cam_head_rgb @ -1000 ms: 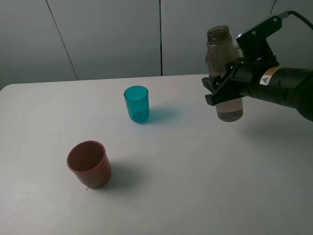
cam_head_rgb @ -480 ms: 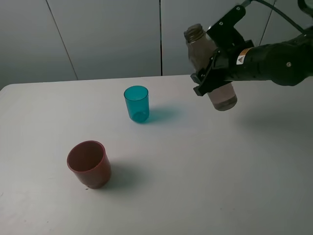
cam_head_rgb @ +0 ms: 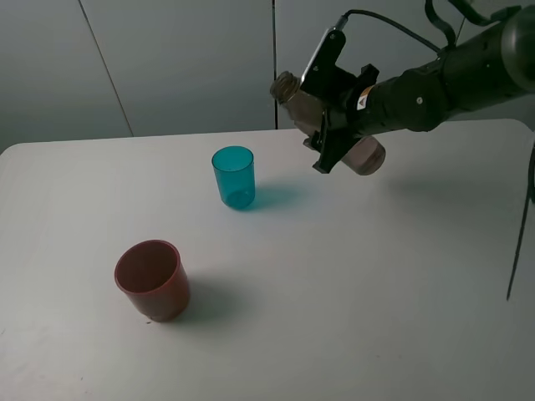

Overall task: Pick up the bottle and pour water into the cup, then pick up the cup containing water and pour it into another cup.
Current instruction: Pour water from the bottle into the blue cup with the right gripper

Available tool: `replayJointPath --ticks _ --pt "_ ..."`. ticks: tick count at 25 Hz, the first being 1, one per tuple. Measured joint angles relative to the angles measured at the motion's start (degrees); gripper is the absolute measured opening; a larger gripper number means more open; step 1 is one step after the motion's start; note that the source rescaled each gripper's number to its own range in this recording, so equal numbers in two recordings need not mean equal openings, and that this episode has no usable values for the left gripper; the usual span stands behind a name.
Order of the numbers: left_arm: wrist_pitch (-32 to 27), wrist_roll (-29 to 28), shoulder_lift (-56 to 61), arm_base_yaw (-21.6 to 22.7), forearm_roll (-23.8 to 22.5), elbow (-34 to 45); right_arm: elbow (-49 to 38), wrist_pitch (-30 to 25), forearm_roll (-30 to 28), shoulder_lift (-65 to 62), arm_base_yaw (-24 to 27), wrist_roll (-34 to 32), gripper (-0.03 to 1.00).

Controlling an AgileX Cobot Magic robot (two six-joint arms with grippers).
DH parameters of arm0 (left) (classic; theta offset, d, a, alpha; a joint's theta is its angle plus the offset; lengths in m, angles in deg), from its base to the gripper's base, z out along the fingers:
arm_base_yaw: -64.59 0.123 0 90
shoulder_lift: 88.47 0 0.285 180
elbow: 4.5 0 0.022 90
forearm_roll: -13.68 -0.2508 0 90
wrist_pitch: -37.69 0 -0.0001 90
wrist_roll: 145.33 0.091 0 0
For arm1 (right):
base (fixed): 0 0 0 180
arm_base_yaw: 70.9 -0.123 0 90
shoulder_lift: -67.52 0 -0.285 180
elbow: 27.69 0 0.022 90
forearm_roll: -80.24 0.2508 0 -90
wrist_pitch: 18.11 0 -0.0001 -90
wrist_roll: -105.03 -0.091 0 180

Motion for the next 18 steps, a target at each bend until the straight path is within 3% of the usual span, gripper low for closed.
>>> replayJointPath --ticks 4,11,18 --pt "0.00 0.00 0.00 0.00 0.00 0.00 0.58 0.00 2.61 2.83 0.00 9.31 0.00" --pt "0.00 0.00 0.00 0.00 0.00 0.00 3.94 -0.11 6.23 5.59 -0.92 17.75 0.00" --pt "0.00 0.00 0.00 0.00 0.00 0.00 5.24 3.71 12.78 5.71 -2.72 31.84 0.00"
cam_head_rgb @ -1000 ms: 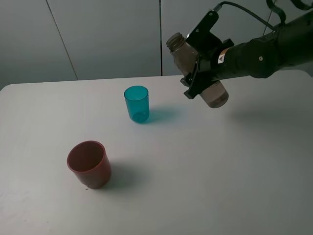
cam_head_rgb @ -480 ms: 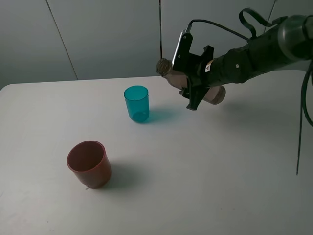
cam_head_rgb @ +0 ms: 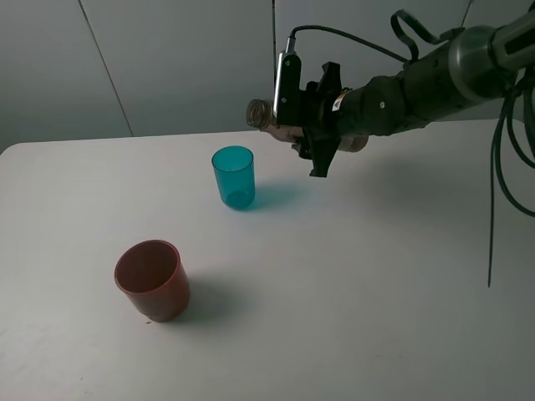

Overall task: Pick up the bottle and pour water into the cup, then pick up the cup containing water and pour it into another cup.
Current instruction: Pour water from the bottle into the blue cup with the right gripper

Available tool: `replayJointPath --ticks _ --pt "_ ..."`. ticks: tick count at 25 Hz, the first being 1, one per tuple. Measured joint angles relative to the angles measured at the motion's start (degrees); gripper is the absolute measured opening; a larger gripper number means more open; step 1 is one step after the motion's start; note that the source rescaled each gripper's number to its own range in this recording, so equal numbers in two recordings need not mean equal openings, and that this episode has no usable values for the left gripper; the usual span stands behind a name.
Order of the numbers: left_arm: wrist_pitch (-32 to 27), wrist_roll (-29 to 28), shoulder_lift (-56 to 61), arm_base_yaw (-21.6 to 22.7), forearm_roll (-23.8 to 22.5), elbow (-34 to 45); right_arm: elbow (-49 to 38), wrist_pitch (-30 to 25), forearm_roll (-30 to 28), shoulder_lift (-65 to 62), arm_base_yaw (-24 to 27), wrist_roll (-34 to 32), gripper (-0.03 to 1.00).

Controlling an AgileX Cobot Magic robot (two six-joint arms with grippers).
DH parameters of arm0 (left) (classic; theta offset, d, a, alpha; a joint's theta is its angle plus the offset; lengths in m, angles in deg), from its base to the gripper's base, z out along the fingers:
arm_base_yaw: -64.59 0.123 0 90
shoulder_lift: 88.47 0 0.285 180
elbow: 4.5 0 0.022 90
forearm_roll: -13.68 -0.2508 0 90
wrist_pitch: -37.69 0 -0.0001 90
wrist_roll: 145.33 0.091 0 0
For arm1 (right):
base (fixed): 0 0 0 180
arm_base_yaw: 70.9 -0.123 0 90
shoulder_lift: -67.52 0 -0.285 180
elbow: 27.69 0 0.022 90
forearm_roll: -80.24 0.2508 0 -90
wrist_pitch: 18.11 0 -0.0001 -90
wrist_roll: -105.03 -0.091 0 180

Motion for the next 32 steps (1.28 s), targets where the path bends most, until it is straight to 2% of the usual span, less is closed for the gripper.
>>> replayJointPath --ticks 10,15,24,32 --pt "0.00 0.00 0.00 0.00 0.00 0.00 6.19 0.13 3.61 5.09 -1.67 8.67 0.00" --pt "0.00 0.00 0.00 0.00 0.00 0.00 8.15 0.60 7.32 7.09 -2.32 15.31 0.00" --pt "0.00 0.00 0.00 0.00 0.00 0.00 8.40 4.43 15.87 7.94 -2.45 28.93 0.00" --pt "0.00 0.00 0.00 0.00 0.00 0.00 8.40 5.09 17.51 7.94 -1.98 35.52 0.00"
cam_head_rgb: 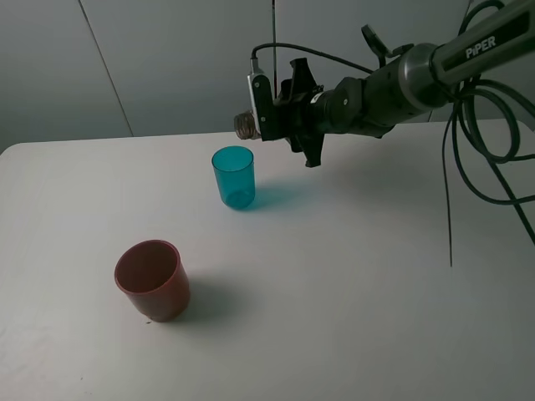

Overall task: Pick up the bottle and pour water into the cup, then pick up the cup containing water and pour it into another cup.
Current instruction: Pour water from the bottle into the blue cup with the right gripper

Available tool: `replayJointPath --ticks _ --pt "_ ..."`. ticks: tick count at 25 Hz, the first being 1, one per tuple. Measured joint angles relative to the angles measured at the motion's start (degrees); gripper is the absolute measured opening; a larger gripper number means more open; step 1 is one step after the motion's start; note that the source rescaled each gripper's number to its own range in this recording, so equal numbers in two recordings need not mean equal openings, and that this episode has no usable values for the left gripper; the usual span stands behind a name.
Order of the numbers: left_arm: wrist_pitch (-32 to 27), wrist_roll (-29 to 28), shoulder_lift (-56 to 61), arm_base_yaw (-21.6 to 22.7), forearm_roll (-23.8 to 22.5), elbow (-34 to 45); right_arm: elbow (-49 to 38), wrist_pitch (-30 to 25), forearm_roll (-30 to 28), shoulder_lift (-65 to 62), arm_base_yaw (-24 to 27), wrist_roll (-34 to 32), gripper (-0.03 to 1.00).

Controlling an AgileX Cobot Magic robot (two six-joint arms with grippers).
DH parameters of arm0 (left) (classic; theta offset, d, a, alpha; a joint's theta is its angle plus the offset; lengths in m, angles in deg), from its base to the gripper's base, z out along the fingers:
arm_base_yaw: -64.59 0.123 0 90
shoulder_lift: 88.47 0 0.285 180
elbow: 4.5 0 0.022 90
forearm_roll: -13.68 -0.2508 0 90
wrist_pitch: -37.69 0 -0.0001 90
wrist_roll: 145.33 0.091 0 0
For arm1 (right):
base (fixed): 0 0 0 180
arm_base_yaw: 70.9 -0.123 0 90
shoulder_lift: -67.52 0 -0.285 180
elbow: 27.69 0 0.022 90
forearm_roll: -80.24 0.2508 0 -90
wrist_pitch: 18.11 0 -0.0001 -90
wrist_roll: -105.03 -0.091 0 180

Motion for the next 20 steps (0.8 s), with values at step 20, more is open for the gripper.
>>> replayJointPath --ticks 20 --pt "0.00 -0.11 0.00 0.00 0.00 0.00 0.00 7.22 1.13 0.00 0.00 9.12 0.00"
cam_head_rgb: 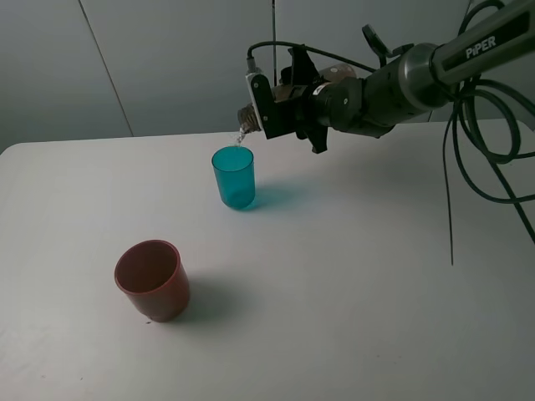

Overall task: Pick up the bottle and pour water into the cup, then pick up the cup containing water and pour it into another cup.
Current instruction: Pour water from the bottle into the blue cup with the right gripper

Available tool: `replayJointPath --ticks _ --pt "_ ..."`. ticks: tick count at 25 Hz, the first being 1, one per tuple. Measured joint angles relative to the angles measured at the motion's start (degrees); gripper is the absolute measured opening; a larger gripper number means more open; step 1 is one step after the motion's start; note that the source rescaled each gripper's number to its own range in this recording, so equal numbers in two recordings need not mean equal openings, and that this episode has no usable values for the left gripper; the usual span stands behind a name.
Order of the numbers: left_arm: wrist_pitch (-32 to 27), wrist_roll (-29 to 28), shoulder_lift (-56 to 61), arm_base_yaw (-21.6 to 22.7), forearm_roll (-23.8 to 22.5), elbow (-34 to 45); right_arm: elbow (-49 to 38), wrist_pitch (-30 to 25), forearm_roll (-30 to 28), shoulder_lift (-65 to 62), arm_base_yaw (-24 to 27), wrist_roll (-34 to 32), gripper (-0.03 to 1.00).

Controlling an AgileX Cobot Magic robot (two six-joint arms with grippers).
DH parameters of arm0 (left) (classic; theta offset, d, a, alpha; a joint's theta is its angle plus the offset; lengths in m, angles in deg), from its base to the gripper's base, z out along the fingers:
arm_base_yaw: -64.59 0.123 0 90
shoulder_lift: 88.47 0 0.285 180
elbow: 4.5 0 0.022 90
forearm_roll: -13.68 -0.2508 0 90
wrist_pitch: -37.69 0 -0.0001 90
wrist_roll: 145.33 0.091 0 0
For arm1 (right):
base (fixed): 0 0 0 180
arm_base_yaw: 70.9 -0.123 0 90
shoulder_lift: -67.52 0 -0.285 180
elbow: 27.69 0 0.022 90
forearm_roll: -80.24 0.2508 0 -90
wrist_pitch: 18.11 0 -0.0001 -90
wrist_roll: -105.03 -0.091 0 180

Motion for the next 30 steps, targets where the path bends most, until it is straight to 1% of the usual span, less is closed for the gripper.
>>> replayJointPath --ticks 10,16,30 --pt "0.00 0.00 0.00 0.00 0.00 0.00 0.00 0.34 0.00 0.00 0.00 4.13 0.00" --pt "0.00 0.00 0.00 0.00 0.00 0.00 0.00 1.80 -0.23 0.00 0.00 4.23 0.00" --pt "0.00 0.00 0.00 0.00 0.00 0.00 0.00 1.99 -1.15 0.00 0.00 4.24 0.00"
